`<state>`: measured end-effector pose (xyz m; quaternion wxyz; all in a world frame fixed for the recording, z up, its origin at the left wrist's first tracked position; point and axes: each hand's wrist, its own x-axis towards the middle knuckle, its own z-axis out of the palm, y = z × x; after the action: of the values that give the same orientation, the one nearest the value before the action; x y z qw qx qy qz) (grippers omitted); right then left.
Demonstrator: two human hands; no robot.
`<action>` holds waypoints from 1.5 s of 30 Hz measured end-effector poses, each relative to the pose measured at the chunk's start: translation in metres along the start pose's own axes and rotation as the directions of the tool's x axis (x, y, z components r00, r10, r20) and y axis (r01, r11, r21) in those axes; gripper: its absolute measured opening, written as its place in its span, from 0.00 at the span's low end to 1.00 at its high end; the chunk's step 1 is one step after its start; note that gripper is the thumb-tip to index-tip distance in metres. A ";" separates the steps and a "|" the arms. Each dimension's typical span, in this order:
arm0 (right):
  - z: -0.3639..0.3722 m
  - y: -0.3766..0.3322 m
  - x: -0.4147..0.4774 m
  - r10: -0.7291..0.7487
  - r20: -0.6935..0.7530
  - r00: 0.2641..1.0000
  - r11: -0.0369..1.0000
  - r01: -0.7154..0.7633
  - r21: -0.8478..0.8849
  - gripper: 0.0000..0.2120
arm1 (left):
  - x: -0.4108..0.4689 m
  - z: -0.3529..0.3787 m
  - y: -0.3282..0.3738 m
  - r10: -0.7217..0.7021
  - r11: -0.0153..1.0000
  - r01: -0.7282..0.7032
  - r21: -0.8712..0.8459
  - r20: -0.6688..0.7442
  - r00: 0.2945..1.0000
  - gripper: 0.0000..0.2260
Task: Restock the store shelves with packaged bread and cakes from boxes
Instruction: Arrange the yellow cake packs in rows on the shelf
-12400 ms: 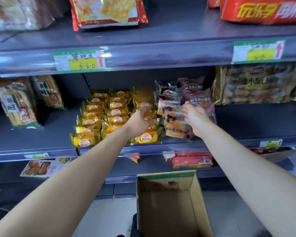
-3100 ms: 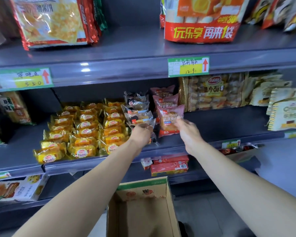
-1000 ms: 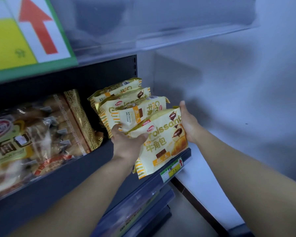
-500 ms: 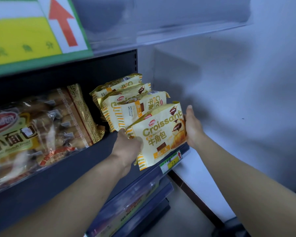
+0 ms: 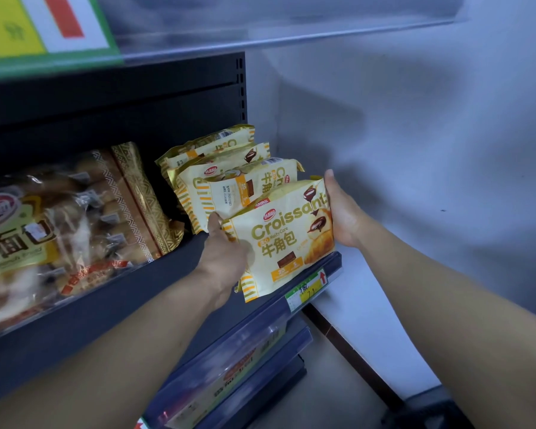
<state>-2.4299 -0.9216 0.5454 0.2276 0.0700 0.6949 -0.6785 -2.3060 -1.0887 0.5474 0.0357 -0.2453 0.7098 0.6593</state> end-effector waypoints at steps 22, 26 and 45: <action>-0.005 0.009 -0.001 -0.029 -0.057 0.998 0.997 0.033 0.067 0.36 | 0.007 -0.026 0.007 0.029 0.971 -0.078 -0.227 -0.211 0.977 0.13; 0.001 0.005 -0.006 -0.017 -0.074 0.997 0.999 0.019 0.037 0.35 | -0.011 0.005 -0.010 -0.099 0.861 0.051 -0.507 -0.067 0.993 0.15; 0.040 0.001 -0.080 -0.427 -0.562 0.709 0.901 0.388 -0.194 0.11 | -0.093 -0.035 0.015 -0.014 0.970 -0.015 -0.244 -0.117 0.993 0.22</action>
<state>-2.3500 -0.9436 0.5786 -0.1537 0.1158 0.7491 -0.6339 -2.2211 -1.0940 0.6007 -0.0372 -0.2862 0.6243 0.7259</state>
